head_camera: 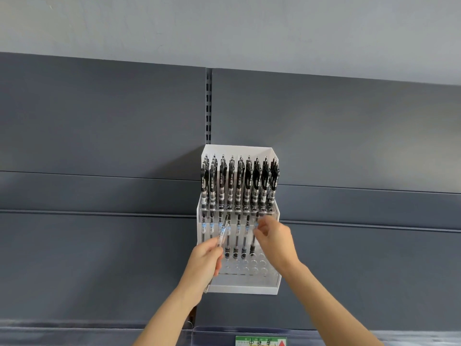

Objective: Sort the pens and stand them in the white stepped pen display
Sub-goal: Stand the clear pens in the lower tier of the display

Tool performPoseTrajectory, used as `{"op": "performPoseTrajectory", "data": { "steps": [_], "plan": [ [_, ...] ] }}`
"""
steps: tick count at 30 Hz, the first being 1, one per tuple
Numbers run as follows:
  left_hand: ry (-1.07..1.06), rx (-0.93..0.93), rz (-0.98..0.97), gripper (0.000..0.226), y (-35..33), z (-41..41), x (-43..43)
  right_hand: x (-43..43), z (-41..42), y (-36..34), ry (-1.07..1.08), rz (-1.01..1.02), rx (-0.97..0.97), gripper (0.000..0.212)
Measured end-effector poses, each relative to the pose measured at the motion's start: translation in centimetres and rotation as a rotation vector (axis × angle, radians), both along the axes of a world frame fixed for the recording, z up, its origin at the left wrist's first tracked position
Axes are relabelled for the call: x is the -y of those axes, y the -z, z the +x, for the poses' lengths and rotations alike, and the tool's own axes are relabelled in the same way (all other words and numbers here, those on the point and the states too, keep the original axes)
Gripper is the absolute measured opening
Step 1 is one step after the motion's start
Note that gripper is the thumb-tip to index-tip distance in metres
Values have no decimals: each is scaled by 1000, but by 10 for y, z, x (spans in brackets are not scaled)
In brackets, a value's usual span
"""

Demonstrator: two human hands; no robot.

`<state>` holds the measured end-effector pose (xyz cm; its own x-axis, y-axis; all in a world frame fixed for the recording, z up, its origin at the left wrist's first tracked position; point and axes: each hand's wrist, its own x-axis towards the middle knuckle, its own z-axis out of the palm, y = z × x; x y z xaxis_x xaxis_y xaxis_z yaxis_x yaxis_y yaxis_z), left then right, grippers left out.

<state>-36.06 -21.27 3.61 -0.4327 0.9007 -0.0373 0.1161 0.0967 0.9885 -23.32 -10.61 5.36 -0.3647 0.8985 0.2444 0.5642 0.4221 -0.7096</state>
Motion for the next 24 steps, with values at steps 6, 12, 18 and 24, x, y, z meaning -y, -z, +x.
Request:
{"op": "performPoseTrajectory", "data": {
  "steps": [6,12,18,24],
  "plan": [
    [1,-19,29,18,6,-6,0,-2,-5,6,41,-23,74,24],
    [-3,56,43,14,3,-2,-1,2,3,6,73,-73,99,28],
    [-21,8,50,15,0,8,-9,24,13,3,28,-58,-47,8],
    [-1,-139,43,18,0,26,-21,28,7,-5,-70,-129,-81,30]
  ]
}}
